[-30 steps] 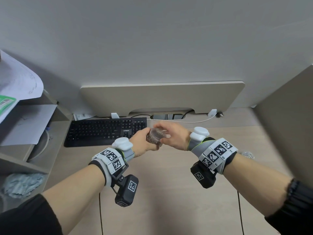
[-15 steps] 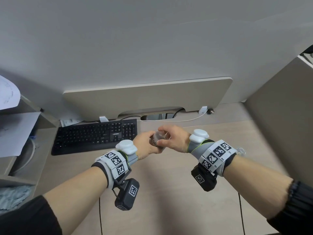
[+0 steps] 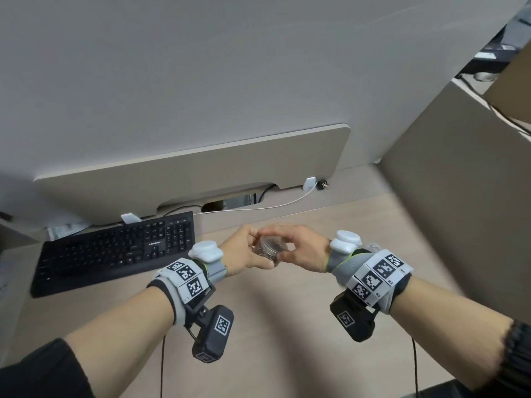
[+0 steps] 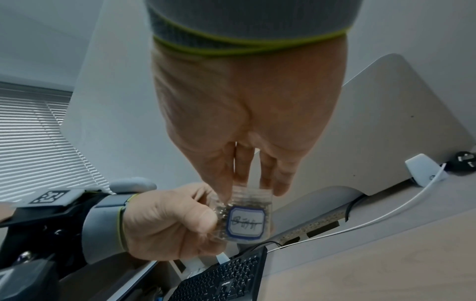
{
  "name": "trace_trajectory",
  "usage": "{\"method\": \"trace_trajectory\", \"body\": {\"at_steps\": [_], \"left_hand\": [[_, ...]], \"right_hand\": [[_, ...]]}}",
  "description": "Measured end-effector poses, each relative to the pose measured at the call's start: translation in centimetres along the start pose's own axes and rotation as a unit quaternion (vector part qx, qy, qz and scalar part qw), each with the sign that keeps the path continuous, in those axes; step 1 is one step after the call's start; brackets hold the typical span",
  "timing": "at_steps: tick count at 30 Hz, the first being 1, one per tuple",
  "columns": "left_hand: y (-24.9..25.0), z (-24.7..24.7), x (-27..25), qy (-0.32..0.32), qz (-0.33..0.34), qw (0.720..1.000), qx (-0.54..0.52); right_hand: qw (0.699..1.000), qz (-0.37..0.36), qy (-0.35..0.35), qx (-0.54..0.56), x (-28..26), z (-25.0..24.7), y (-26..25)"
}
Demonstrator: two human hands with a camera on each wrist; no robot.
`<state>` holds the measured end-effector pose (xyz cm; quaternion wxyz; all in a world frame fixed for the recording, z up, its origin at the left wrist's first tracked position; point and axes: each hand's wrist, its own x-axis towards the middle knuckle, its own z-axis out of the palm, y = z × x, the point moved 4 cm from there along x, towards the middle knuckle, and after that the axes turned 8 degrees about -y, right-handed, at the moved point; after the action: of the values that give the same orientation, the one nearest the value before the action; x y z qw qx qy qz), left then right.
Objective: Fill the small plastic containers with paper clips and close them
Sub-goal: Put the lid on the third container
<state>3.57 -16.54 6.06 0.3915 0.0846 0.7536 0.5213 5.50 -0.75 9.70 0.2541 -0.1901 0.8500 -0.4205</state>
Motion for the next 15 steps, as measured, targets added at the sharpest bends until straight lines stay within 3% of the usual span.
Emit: {"method": "trace_trajectory", "body": {"at_steps": [4,9,15], "left_hand": [[0.6,0.6,1.2,-0.027,-0.011,1.000,0.002],[1.5,0.5,1.7,0.008,-0.001,1.000,0.004],[2.0,-0.1,1.1,0.014,0.008,1.000,0.012]], "right_hand": [[0.999,0.009,0.004,0.050,-0.5,-0.5,1.8],[0.975,0.061,0.090,0.192,-0.4,-1.7,3.4],[0.982,0.076,0.076,0.154,0.2,-2.1,3.3]]}}
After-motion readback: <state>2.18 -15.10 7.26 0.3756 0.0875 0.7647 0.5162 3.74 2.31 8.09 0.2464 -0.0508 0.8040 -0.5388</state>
